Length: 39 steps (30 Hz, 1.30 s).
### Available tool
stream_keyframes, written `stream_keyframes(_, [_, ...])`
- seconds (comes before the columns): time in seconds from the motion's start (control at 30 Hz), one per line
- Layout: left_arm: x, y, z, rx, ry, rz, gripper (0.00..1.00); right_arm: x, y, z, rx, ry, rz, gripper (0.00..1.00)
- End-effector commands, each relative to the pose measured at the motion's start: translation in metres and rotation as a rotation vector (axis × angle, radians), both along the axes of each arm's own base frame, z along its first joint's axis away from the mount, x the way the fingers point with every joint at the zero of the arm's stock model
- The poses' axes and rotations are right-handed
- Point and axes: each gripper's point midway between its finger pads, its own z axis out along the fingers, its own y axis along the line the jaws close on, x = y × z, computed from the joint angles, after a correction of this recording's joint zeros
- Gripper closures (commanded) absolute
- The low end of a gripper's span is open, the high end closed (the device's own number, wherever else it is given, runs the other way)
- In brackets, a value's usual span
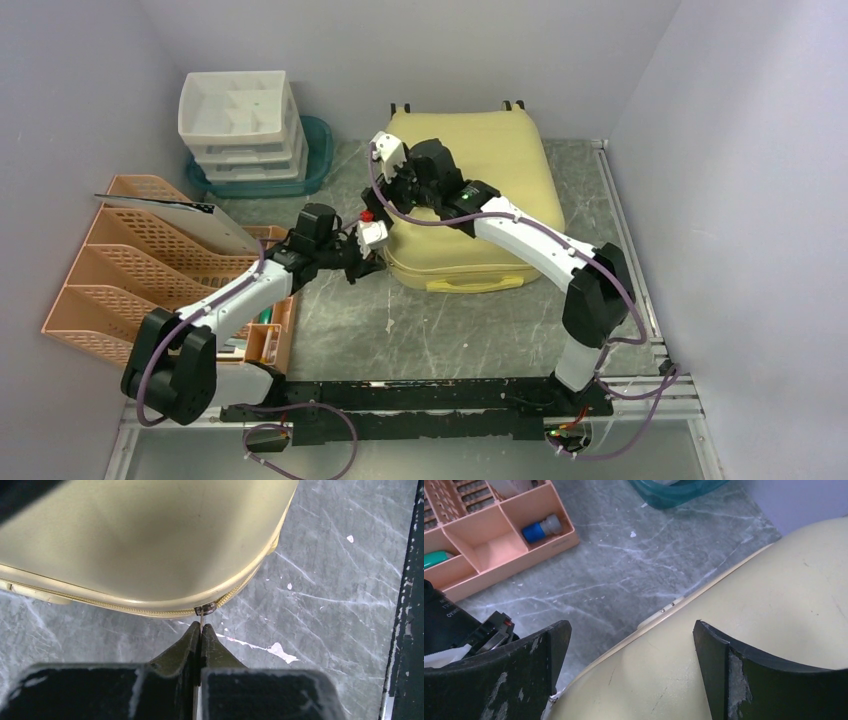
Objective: Open, take out, and arrange the luggage
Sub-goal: Unzip the luggage at the center of the board.
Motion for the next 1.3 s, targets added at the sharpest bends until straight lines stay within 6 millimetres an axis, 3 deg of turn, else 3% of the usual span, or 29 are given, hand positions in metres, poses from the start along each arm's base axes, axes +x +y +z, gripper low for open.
stream_keyframes(0.0, [0.028, 0.007, 0.030, -0.083, -0.086, 0.055, 0.95, 0.005, -0.031, -0.070, -0.125, 0.140, -0.093, 0.00])
stream_keyframes(0.33, [0.052, 0.030, 0.036, -0.164, 0.013, 0.104, 0.95, 0.013, -0.068, -0.108, -0.141, 0.246, -0.154, 0.00])
stream_keyframes(1.03, [0.096, 0.059, 0.026, -0.188, 0.092, 0.306, 0.95, 0.010, -0.089, -0.121, -0.130, 0.275, -0.169, 0.00])
stream_keyframes(1.27, [0.115, 0.074, 0.025, -0.167, 0.069, 0.445, 0.95, 0.010, -0.093, -0.122, -0.125, 0.280, -0.172, 0.00])
